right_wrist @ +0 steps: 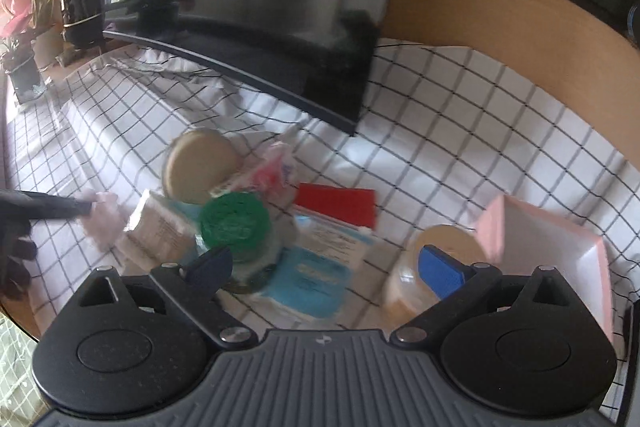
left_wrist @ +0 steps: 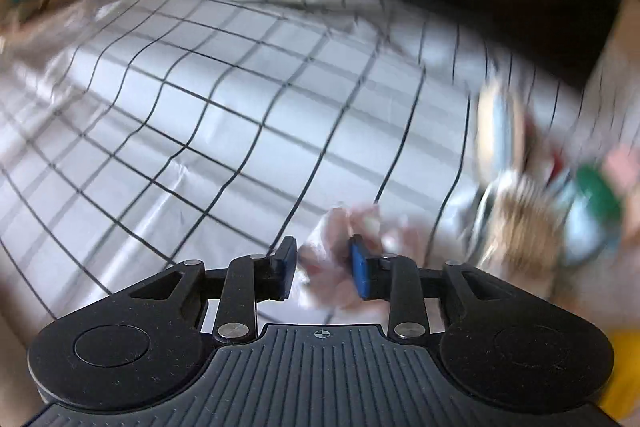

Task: Organize soft objects
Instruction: 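Grasp the pink translucent soft item with left gripper while right grasps cotton swab pack, then carry the pink item and swab pack with both grippers over the pink box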

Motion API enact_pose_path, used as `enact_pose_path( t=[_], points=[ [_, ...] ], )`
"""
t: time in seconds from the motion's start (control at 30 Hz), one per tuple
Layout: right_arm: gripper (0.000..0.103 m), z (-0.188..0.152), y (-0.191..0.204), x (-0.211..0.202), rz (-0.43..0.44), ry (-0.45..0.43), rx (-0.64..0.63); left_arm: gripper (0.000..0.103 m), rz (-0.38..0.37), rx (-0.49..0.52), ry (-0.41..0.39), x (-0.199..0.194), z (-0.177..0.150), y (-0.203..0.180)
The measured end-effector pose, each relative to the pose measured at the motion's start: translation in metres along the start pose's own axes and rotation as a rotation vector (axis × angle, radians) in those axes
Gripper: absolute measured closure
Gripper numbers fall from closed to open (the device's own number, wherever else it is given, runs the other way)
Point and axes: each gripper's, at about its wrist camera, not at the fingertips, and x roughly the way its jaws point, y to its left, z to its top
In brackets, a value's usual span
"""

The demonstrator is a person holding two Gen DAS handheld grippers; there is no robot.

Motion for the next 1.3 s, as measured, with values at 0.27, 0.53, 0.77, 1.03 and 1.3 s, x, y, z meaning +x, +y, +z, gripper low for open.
enact_pose_path(
  t=[0.27,0.53,0.77,1.03,1.3],
  points=[
    [0.003,0.002,0.051,0.01,0.078,0.003,-0.098,0.067,-0.054,0.047,-0.018,0.004,-0.002,-0.015],
    [0.003,0.001,0.134,0.043,0.11,0.012,-0.468,0.083,-0.094,-0.068,-0.058,-0.001,-0.011,0.004],
    [0.003,-0.002,0.175,0.095,0.118,0.104,-0.686,0.087,-0.143,-0.154,-0.092,-0.019,-0.022,0.015],
    [0.026,0.002,0.182,0.113,0.177,0.203,-0.664,0.087,-0.154,-0.241,-0.145,-0.049,-0.013,0.028],
    [0.029,0.054,0.139,0.036,0.264,0.065,-0.49,0.087,-0.117,-0.259,-0.24,-0.089,0.013,0.011]
  ],
)
